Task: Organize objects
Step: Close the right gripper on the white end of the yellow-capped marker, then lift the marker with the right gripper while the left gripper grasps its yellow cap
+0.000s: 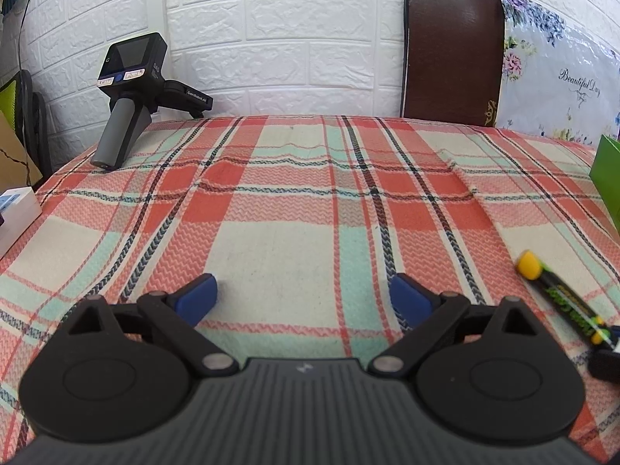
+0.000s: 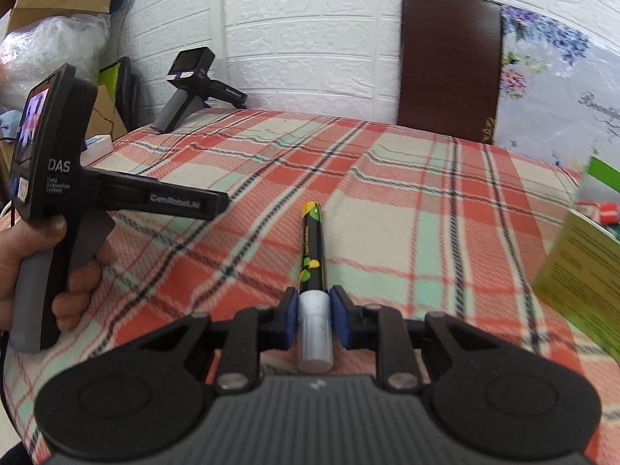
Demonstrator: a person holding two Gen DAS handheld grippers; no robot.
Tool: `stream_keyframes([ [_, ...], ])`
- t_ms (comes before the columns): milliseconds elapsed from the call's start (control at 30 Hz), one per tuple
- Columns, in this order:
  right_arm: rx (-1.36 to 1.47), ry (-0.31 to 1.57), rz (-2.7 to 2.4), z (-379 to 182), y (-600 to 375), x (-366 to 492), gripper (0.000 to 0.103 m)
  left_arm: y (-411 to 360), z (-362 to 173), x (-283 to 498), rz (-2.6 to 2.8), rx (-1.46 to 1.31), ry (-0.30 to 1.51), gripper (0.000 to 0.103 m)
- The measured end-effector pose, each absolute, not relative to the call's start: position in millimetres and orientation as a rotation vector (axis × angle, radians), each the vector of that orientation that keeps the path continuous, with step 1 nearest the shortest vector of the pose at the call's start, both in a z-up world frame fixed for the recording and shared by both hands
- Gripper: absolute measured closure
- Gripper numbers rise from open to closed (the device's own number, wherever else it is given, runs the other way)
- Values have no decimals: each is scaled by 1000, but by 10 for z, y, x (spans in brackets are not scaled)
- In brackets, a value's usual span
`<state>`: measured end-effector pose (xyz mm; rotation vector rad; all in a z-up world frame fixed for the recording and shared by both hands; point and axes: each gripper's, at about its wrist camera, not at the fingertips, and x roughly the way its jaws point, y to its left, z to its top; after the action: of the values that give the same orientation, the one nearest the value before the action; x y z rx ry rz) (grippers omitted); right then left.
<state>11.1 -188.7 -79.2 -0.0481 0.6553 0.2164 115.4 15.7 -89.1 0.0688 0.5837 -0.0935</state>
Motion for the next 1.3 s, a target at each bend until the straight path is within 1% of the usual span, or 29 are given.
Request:
stream_keyframes([
  [167, 9, 668, 157, -785, -2100, -34, 83, 151, -897, 1158, -73, 73, 595, 0],
  [467, 34, 665, 157, -791, -2192, -372, 82, 78, -882, 1059, -32, 108, 590, 0],
  [633, 42, 645, 153, -815, -2196, -448, 76, 62, -872, 1002, -15, 96, 609, 0],
  [700, 36, 644, 162, -813, -2192, -455, 69, 32, -866, 957, -3, 102, 612, 0],
  [733, 32, 642, 167, -814, -2193, -463, 69, 20, -864, 937, 1, 102, 615, 0],
  [1167, 8, 608, 152, -840, -2269, -565, 68, -292, -809, 704, -48, 72, 703, 0],
  [1300, 3, 603, 159, -847, -2286, -579, 68, -364, -765, 671, -93, 35, 760, 1],
])
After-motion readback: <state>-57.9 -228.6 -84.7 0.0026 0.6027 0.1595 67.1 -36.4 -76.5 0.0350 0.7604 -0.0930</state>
